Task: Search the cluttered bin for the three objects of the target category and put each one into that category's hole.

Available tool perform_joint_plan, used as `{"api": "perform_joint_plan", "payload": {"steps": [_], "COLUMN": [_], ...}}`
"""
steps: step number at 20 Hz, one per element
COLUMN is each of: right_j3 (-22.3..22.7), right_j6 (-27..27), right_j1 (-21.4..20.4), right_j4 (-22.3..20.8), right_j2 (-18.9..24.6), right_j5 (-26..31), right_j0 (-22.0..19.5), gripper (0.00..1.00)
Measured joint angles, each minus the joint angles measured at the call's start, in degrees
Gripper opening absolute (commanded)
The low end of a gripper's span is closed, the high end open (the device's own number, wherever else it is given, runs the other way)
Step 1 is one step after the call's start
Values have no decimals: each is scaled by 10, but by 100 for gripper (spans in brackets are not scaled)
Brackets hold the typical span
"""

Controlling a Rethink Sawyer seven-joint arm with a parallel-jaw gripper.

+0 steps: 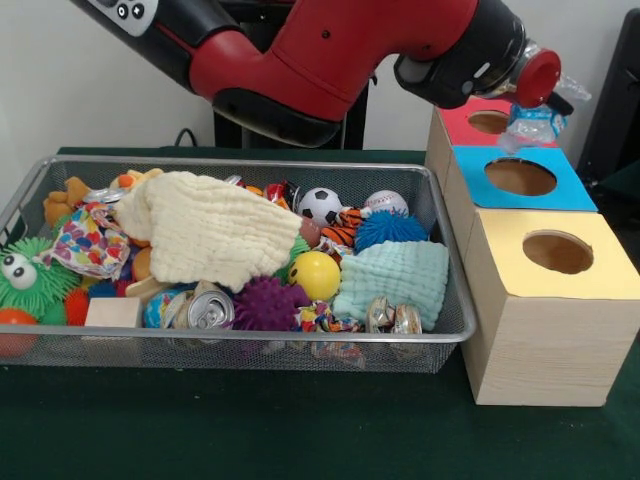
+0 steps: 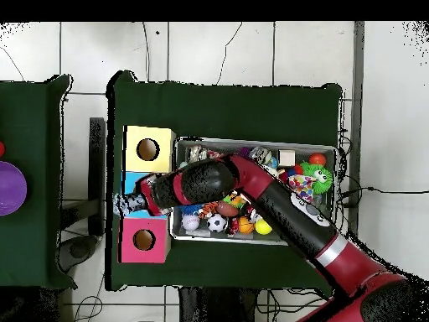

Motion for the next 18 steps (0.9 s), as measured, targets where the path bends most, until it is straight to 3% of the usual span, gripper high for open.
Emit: {"api": "perform_joint_plan", "payload": {"steps": [18], "right_j3": [0], "right_j6": [-7], "right_j1": [27], "right_j4": [-83], "right_j2": [19], "right_j5": [-17], "right_j0": [0], "gripper": [0]}}
